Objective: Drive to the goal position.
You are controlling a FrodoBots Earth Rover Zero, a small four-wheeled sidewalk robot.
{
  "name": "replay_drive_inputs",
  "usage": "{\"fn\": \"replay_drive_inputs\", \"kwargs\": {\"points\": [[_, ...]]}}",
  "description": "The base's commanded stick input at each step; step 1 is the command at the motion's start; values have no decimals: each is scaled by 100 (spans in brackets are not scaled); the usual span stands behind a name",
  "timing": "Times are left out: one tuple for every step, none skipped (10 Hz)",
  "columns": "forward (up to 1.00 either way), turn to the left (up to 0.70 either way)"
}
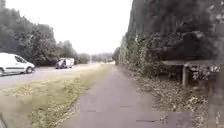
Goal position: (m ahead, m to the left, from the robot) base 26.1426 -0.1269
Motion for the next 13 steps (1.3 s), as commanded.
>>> {"fn": "replay_drive_inputs", "kwargs": {"points": [[100, 0], [100, 0], [100, 0], [100, 0], [100, 0], [100, 0], [100, 0], [100, 0], [100, 0], [100, 0], [100, 0], [100, 0], [100, 0]]}}
